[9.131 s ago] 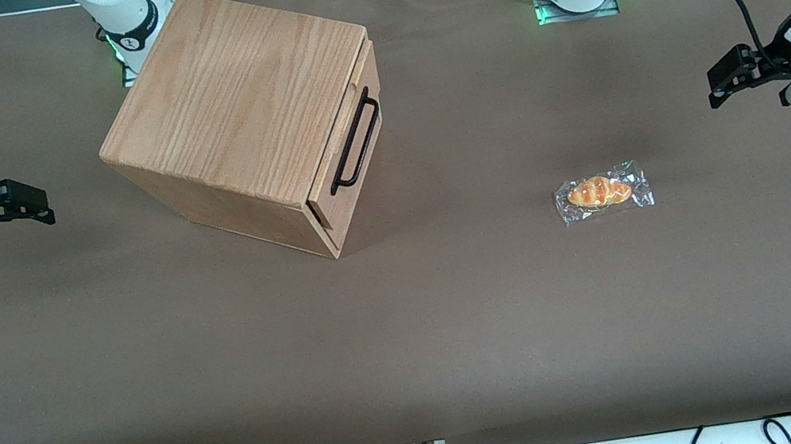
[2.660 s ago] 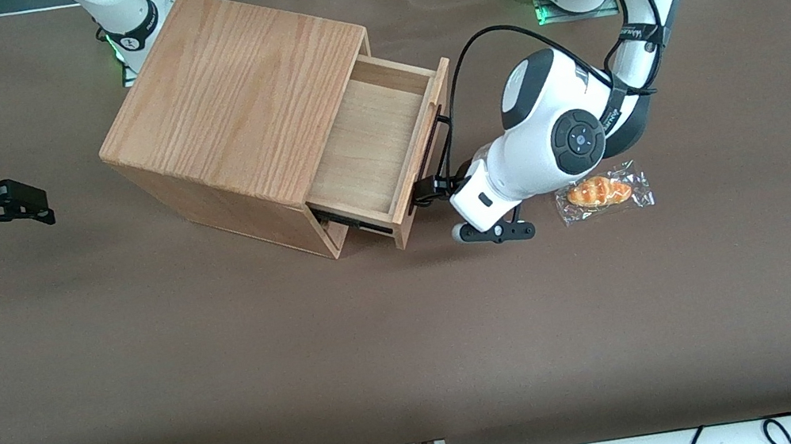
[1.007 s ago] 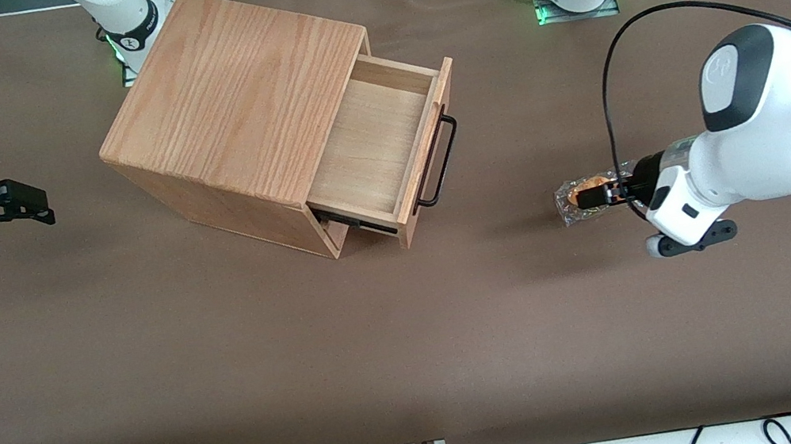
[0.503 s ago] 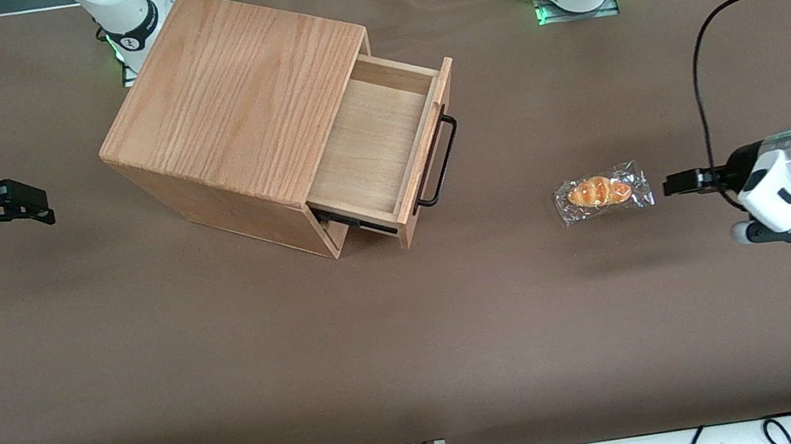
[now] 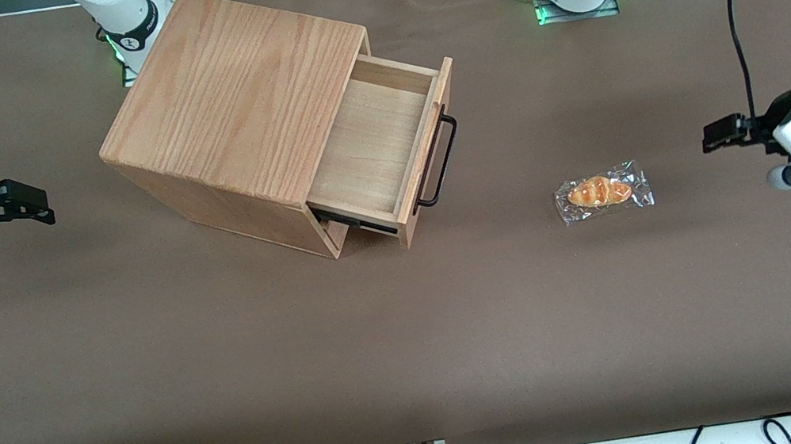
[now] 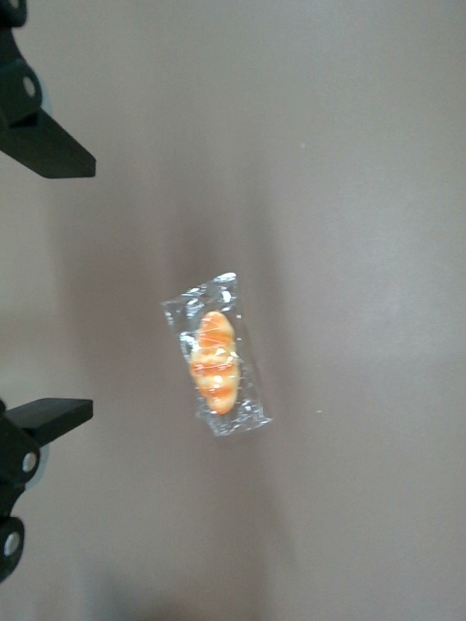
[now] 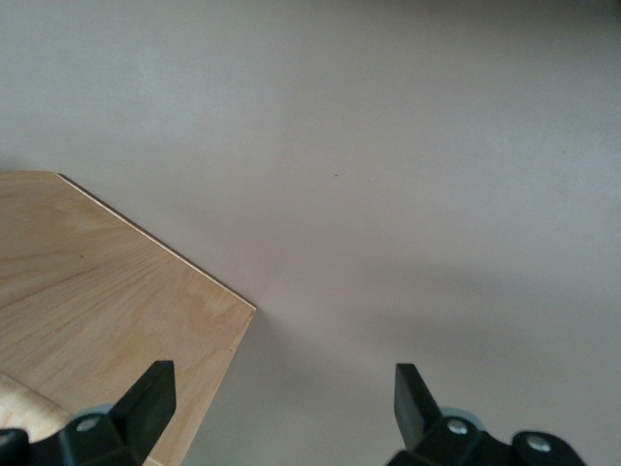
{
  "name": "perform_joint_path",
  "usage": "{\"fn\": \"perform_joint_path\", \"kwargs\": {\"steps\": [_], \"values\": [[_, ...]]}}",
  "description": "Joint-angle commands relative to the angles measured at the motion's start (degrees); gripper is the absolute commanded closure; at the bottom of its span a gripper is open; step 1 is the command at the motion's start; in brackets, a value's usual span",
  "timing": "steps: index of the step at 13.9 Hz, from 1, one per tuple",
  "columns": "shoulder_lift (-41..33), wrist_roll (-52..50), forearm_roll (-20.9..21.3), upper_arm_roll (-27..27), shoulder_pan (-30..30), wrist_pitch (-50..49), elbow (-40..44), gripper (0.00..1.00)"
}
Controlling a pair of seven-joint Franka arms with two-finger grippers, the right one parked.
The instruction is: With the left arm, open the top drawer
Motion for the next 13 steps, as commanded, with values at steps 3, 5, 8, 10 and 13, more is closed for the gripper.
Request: {"fn": "perform_joint_path", "kwargs": {"steps": [3, 5, 8, 10, 13], "values": [[-11.4, 0.8, 1.3, 1.2, -1.9, -2.2, -7.1, 0.00], [-14.5, 0.5, 1.3, 7.0, -8.6, -2.2, -8.7, 0.00], [-15.8, 0.4, -0.4, 7.5, -9.1, 0.7, -8.5, 0.00], [-16.1, -2.8, -2.8, 7.5, -8.7, 2.7, -8.9, 0.00], [-17.1, -2.7, -2.9, 7.5, -8.0, 4.0, -11.7, 0.00]]}}
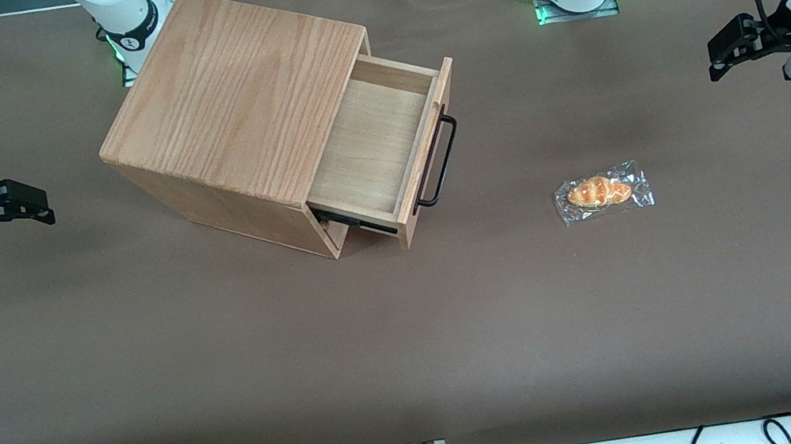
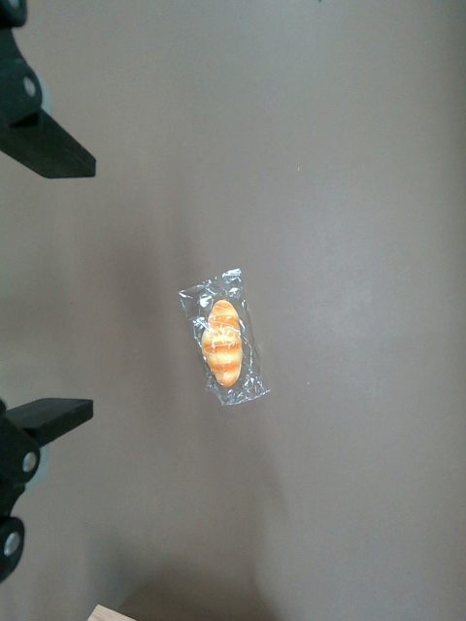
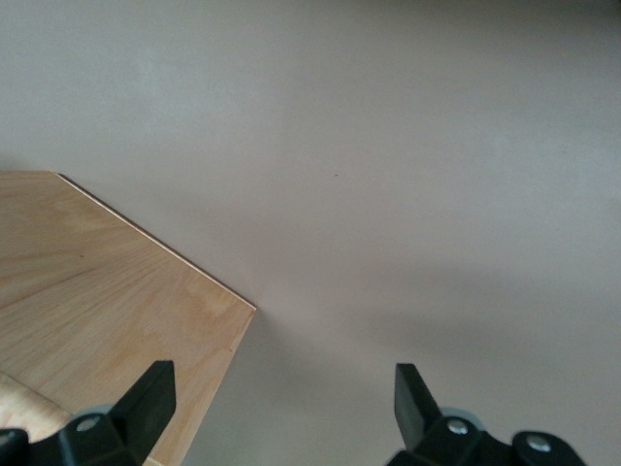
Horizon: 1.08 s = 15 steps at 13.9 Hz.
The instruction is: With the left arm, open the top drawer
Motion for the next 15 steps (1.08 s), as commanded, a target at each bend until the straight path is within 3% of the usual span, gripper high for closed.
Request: {"fn": "perform_joint_path", "kwargs": {"steps": [1, 15], "values": [[-4.0, 0.1, -0.7, 0.2, 0.8, 4.0, -6.1, 0.00], [-3.1, 0.0, -0.6, 0.1, 1.1, 4.7, -6.5, 0.00]]}}
